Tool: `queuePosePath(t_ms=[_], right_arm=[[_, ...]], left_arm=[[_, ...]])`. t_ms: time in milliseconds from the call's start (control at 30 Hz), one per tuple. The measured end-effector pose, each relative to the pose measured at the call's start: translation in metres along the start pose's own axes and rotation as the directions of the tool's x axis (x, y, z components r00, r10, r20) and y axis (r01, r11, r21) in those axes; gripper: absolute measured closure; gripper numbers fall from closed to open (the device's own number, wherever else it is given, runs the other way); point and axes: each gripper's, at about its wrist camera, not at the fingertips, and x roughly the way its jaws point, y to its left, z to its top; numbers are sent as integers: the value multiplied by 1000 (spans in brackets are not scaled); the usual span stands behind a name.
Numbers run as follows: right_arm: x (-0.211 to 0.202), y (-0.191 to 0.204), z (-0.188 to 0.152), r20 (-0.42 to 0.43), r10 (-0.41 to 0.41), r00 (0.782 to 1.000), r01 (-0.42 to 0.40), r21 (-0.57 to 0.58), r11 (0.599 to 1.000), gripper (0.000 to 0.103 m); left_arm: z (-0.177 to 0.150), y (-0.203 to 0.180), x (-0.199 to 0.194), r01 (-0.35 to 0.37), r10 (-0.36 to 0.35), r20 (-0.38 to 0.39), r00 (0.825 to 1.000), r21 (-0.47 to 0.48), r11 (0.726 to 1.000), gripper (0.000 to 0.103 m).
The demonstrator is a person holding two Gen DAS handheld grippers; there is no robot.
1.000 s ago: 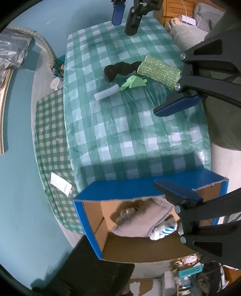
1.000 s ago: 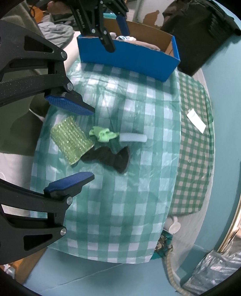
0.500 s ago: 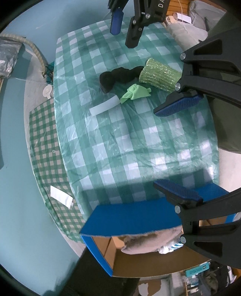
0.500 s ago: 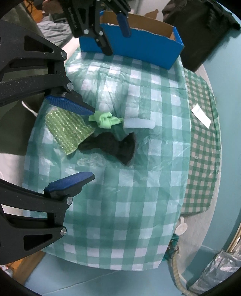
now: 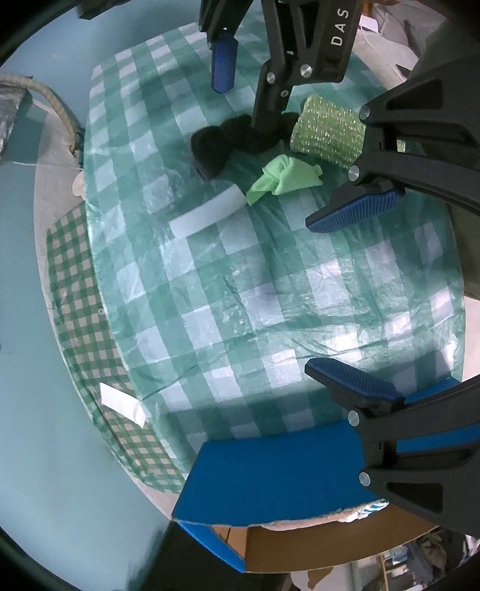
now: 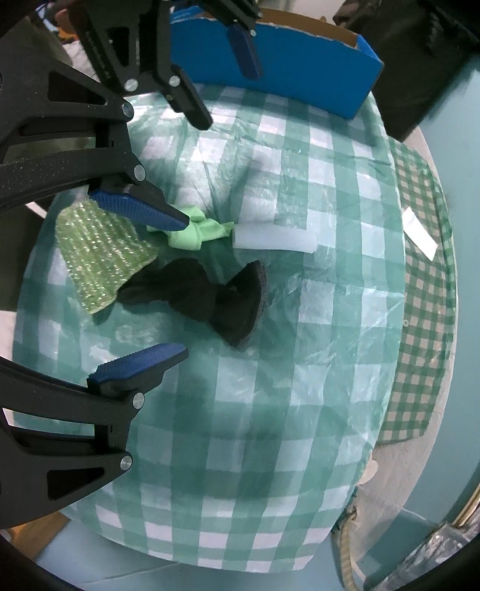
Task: Organize soft objects
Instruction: 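Close the right tool on the black glove while the left tool lowers toward the green cloth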
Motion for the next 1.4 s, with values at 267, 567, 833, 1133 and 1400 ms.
queuePosePath(t_ms=[267, 567, 833, 1133, 1400], right_arm=[[27, -2, 9, -31, -8, 999, 8, 12, 1000, 39], [40, -4, 11, -53, -4, 999, 4, -11, 1000, 59], [30, -14, 10, -43, 0, 999, -1, -41, 999, 63], [7, -46, 2, -1, -6, 1000, 6, 31, 1000, 63], [-1, -63, -11, -3, 7, 1000, -7, 66, 998, 63]], left_arm=[[2, 0, 13, 18, -19, -32, 999, -39, 999, 32], [7, -10, 14, 26, -27, -39, 999, -22, 999, 32], [6, -20, 13, 59, -59, -49, 997, -1, 998, 31], [15, -38, 19, 111, -110, -59, 992, 17, 994, 24], [21, -50, 33, 132, -132, -101, 986, -10, 991, 24]])
